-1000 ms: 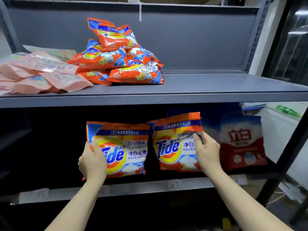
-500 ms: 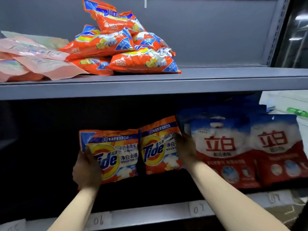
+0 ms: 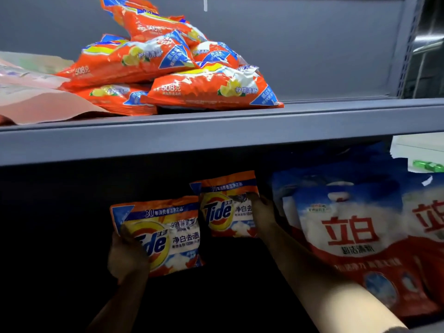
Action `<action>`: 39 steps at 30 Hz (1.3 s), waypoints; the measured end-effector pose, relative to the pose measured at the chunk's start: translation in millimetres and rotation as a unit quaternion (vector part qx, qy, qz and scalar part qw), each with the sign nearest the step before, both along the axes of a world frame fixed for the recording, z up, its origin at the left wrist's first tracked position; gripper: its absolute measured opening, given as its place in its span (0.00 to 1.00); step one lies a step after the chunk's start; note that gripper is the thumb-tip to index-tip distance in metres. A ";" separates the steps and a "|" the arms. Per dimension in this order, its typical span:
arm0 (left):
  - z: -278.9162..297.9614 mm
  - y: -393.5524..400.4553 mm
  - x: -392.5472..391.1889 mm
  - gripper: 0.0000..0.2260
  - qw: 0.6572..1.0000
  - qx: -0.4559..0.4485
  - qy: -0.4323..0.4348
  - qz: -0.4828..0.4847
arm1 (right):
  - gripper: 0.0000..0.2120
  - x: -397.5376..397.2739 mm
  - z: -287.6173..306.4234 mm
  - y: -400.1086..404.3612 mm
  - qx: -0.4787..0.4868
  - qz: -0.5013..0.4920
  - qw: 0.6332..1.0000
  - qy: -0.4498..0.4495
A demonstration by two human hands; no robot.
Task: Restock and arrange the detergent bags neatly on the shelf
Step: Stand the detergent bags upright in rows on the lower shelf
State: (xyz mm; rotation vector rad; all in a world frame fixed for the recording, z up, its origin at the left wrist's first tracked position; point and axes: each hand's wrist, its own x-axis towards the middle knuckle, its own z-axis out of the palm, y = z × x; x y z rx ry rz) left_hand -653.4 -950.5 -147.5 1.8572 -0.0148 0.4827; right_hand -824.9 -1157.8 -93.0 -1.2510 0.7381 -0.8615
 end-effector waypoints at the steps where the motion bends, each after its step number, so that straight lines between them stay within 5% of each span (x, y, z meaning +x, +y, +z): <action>1: 1.2 -4.3 5.2 0.23 1.000 -0.016 0.000 -0.019 | 0.07 4.3 -2.2 -5.7 0.015 -0.008 1.000 0.001; 6: 5.0 -32.6 36.2 0.26 0.992 -0.075 -0.050 -0.085 | 0.09 30.1 -10.9 -30.1 -0.026 -0.045 0.999 0.006; 12: -11.3 -59.5 54.3 0.30 0.986 -0.137 0.001 -0.090 | 0.11 47.2 -21.6 -51.1 -0.080 -0.058 0.994 0.039; 16: -3.3 -66.2 78.0 0.29 0.988 0.004 0.062 -0.141 | 0.08 61.8 -18.8 -46.4 -0.037 -0.006 0.996 0.083; 19: -3.6 -67.2 77.8 0.35 0.977 0.099 0.136 -0.133 | 0.17 62.7 -26.8 -41.3 -0.184 -0.059 0.968 0.161; 21: -5.7 -64.4 63.2 0.37 0.977 0.127 0.128 -0.112 | 0.10 53.6 -30.8 -32.1 -0.279 -0.134 0.937 0.161; 24: -17.7 -62.2 41.0 0.31 0.966 0.239 -0.013 -0.095 | 0.10 43.9 -56.7 -23.9 -0.285 -0.172 0.916 0.223; 27: -28.9 -59.6 20.7 0.21 0.911 0.348 -0.187 -0.121 | 0.18 38.0 -91.3 -10.6 -0.397 -0.153 0.839 0.339; 29: -33.6 -59.8 11.3 0.18 0.862 0.395 -0.251 -0.195 | 0.21 32.7 -103.1 -0.9 -0.423 -0.093 0.849 0.303; 35: -22.8 -56.0 8.5 0.23 0.806 0.459 -0.152 -0.340 | 0.23 22.9 -101.8 -9.8 -0.419 0.024 0.831 0.366; 39: -4.5 -45.8 -9.2 0.20 0.832 0.409 -0.100 -0.362 | 0.27 2.1 -73.6 6.0 -0.343 0.071 0.853 0.387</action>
